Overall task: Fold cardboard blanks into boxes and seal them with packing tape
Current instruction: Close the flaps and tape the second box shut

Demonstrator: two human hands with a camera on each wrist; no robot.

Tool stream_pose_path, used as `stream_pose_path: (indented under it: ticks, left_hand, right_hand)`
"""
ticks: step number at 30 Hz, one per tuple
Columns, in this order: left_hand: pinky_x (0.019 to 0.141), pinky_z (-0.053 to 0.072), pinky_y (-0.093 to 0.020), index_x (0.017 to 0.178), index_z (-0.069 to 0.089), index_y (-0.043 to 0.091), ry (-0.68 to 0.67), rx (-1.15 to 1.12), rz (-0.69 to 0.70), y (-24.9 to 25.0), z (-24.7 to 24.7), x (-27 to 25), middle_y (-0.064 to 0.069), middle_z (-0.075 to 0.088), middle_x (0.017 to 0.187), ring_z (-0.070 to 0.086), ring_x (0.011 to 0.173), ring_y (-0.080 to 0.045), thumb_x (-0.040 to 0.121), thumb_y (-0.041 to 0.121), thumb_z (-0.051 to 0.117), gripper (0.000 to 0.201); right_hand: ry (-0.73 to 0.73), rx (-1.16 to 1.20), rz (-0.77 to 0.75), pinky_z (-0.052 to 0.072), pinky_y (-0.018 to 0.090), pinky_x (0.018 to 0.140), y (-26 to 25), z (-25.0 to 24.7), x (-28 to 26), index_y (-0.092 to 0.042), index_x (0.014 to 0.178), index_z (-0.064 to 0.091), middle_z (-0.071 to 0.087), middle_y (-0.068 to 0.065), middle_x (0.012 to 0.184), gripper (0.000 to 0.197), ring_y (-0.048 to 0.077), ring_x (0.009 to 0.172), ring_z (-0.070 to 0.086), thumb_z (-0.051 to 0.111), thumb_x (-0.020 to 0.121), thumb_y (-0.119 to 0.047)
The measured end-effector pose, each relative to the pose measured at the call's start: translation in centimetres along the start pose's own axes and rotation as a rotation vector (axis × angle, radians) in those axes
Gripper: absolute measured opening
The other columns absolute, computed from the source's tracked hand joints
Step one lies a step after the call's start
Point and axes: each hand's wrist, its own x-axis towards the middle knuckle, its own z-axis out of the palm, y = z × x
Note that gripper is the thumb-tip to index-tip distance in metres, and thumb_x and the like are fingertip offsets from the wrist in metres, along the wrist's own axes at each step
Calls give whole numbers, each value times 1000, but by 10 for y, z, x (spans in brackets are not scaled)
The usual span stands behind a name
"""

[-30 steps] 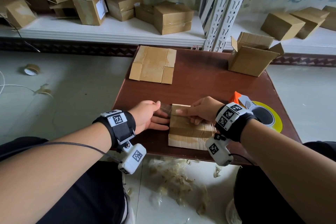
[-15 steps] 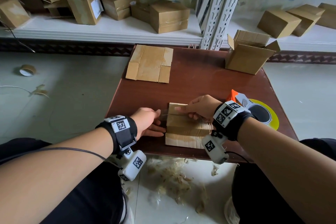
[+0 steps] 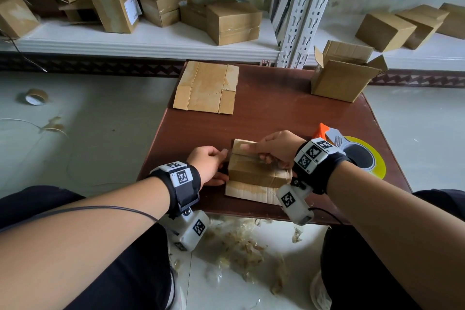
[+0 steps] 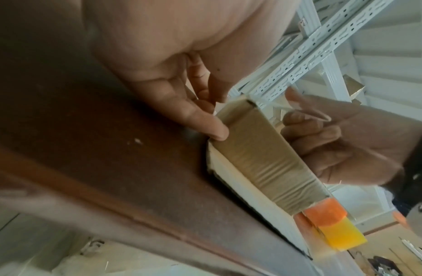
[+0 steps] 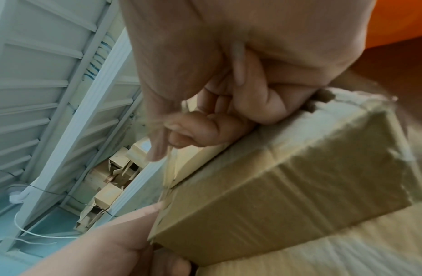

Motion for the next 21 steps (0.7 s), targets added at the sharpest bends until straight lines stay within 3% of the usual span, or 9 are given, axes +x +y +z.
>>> stream_pose_path:
  ticks: [4,9,11,13,15,18,21]
  left_hand:
    - [40,51,-28,87,53,17,54,178,88,-4,14,3,-10,65,76,69,56,-27,107,37,52,29]
    - [42,48,-27,102,55,15,64,272,89,-1,19,1,-10,68,75,67,55,-27,109,40,44,28]
    - [46,47,-27,97,57,15,93,305,94,1,17,0,-8,66,70,63,51,-24,109,41,45,31]
    - [56,48,-31,90,59,15,123,304,118,2,15,1,-6,64,68,62,58,-27,107,41,48,33]
    - [63,54,-35,87,62,17,146,213,109,2,12,2,-8,65,77,67,72,-33,104,42,50,33]
    - [82,63,-51,81,64,18,177,-36,57,1,7,6,-15,73,90,74,89,-38,96,47,54,35]
    - [70,63,-39,95,61,10,113,-256,12,10,5,-5,-17,75,96,75,86,-31,110,29,48,27]
  right_hand:
    - [9,12,-5,34,23,48,1,1,-1,-21,64,65,58,-4,58,48,9,46,42,88,71,-62]
    - [4,19,-7,33,23,48,1,1,-2,-21,68,66,57,-4,58,48,9,47,41,88,68,-63]
    - [5,20,-3,33,23,48,1,0,-2,-20,70,66,57,-4,59,49,9,47,41,88,67,-64]
    - [6,8,2,33,22,47,1,0,-2,-21,68,65,56,-4,58,49,10,46,41,89,68,-63]
    - [3,-4,9,34,22,46,1,-1,-2,-22,63,63,56,-5,56,49,9,43,40,89,68,-62]
    - [1,-7,14,35,22,47,1,-2,-2,-22,63,62,56,-4,57,50,9,44,40,90,66,-63]
    - [5,-29,16,36,22,46,-1,0,-2,-22,64,63,56,-4,58,51,10,44,41,91,64,-65]
